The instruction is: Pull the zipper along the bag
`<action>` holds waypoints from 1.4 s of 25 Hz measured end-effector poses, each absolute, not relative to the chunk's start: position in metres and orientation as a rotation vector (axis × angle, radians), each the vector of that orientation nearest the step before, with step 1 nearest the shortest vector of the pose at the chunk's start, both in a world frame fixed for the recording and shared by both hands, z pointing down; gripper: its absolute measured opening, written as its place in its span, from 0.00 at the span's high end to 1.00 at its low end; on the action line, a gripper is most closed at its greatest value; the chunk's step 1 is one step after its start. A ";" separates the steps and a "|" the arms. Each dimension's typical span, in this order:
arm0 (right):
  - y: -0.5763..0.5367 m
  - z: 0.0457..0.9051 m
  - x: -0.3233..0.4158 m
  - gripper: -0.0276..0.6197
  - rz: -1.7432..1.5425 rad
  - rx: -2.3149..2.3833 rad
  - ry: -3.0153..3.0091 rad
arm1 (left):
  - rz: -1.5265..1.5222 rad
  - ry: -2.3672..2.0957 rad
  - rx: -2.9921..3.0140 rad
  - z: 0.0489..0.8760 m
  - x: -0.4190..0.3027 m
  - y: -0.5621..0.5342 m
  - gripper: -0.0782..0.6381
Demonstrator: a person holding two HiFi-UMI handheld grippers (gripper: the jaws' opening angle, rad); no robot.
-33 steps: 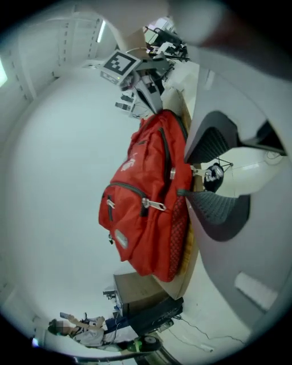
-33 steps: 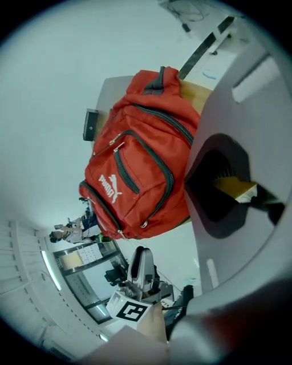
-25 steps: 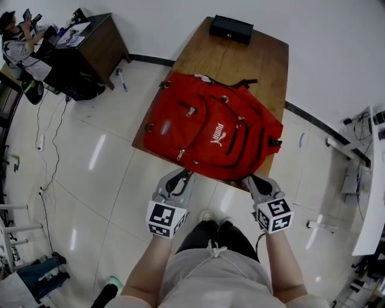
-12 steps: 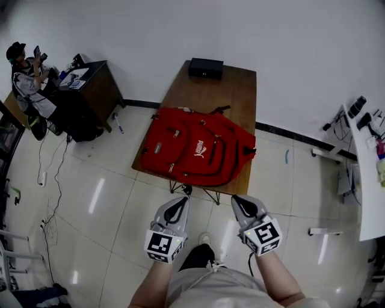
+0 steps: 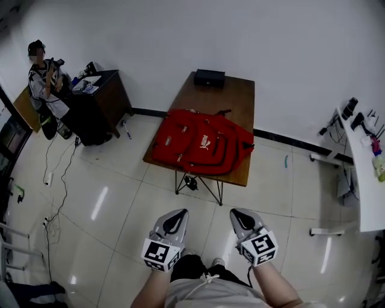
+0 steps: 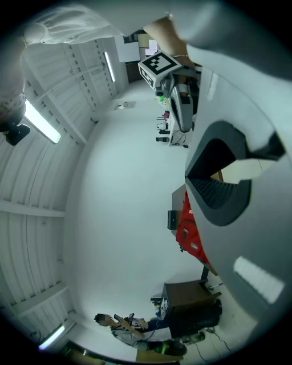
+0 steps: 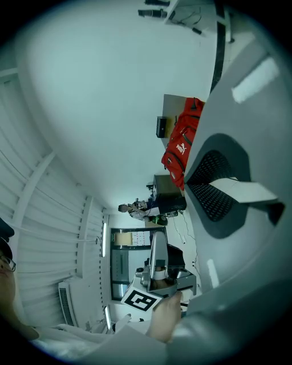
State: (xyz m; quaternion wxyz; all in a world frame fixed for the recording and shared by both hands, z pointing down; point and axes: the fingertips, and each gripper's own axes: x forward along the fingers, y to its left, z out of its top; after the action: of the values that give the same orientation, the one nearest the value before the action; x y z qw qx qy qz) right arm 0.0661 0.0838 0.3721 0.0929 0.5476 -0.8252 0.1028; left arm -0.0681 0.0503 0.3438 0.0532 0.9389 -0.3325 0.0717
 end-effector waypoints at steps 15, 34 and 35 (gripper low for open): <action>0.133 0.348 -0.056 0.95 0.174 1.818 -2.348 | 0.217 -0.750 2.972 0.329 -0.171 0.081 0.88; 0.164 0.356 -0.127 0.95 0.140 1.912 -2.272 | 0.127 -0.563 3.009 0.333 -0.230 0.109 0.88; 0.163 0.355 -0.128 0.95 0.138 1.915 -2.272 | 0.121 -0.549 3.011 0.332 -0.230 0.110 0.88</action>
State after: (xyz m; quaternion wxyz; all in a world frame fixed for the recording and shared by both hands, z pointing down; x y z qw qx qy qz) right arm -0.1282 0.1634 0.3554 0.0833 0.6415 -0.7612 0.0461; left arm -0.2303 0.1099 0.3320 0.0392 0.9822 -0.1792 0.0394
